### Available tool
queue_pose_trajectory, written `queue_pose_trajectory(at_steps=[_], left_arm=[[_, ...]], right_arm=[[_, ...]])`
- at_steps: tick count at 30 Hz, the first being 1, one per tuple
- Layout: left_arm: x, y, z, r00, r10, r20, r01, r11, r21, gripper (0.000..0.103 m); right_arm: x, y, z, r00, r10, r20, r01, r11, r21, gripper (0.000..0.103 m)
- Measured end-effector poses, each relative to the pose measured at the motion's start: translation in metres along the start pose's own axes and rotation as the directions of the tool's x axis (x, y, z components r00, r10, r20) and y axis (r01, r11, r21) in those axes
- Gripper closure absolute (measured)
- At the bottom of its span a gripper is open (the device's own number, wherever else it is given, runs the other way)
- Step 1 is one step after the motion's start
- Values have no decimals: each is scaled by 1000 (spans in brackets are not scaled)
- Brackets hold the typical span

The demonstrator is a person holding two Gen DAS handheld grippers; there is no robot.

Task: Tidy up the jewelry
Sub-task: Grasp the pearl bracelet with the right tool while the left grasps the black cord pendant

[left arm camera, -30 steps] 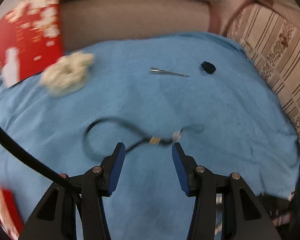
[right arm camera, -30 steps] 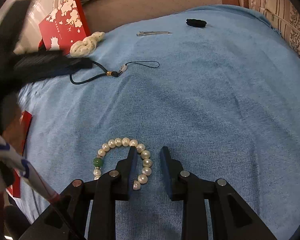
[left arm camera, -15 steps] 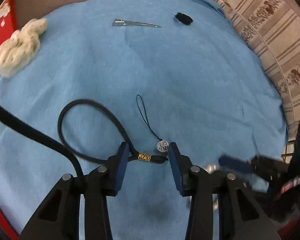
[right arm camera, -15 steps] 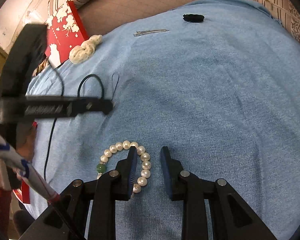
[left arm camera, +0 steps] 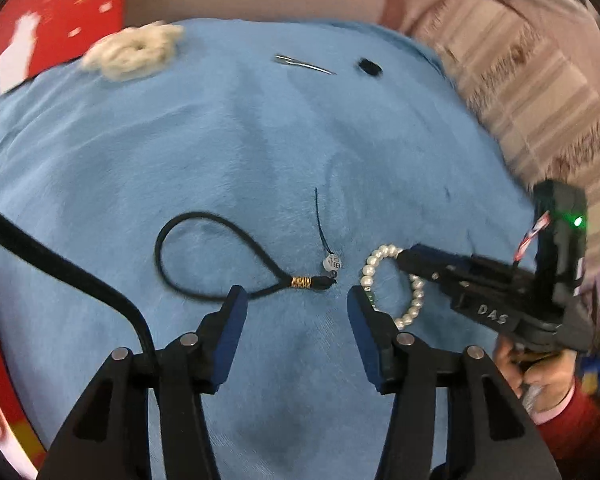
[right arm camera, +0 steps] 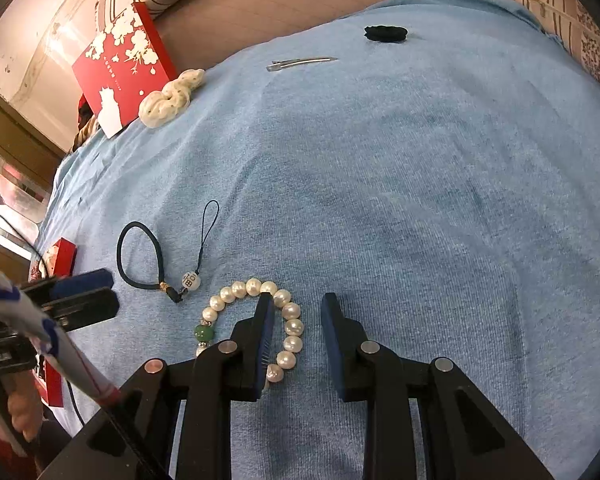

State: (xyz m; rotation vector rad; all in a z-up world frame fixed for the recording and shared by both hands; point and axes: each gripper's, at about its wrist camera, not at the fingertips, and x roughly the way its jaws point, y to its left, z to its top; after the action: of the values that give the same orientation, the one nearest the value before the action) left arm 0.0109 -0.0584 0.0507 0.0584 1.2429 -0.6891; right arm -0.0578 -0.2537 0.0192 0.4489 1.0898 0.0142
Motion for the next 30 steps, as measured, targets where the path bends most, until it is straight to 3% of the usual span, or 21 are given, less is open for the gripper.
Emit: queue_pose_trajectory(at_steps=[5, 10, 12, 13, 15, 16, 19, 21, 27, 30], left_arm=[[8, 3, -13, 999, -48, 23, 51, 988, -149, 52], [34, 9, -6, 996, -83, 25, 87, 953, -290, 52], [43, 6, -1, 998, -56, 29, 63, 948, -312, 61], [44, 4, 0, 999, -41, 31, 49, 950, -309, 68], [46, 0, 1, 999, -22, 28, 29, 956, -292, 97], [50, -2, 0, 1000, -24, 10, 26, 958, -287, 101], [41, -9, -4, 999, 26, 35, -17, 967, -254, 103], [30, -10, -7, 998, 39, 55, -24, 968, -249, 103], [-28, -4, -26, 984, 74, 162, -37, 974, -224, 103], [-41, 6, -33, 985, 50, 166, -9, 971, -239, 103]], right_arm=[[-1, 3, -2, 1000, -12, 3, 12, 1000, -14, 76], [-1, 7, -5, 1000, -30, 5, 31, 999, -42, 76], [-1, 7, -6, 1000, -30, 3, 30, 998, -54, 76], [-1, 7, -6, 1000, -29, 4, 29, 998, -60, 76], [1, 9, -8, 999, -39, 14, 40, 996, -80, 76], [1, 11, -9, 998, -50, 22, 52, 994, -97, 76], [5, 27, -14, 991, -114, 69, 126, 973, -196, 80], [7, 37, -16, 987, -128, 93, 147, 959, -243, 92], [2, 44, -16, 992, -65, 110, 88, 970, -226, 93], [-4, 46, -16, 989, -67, 131, 95, 971, -217, 93]])
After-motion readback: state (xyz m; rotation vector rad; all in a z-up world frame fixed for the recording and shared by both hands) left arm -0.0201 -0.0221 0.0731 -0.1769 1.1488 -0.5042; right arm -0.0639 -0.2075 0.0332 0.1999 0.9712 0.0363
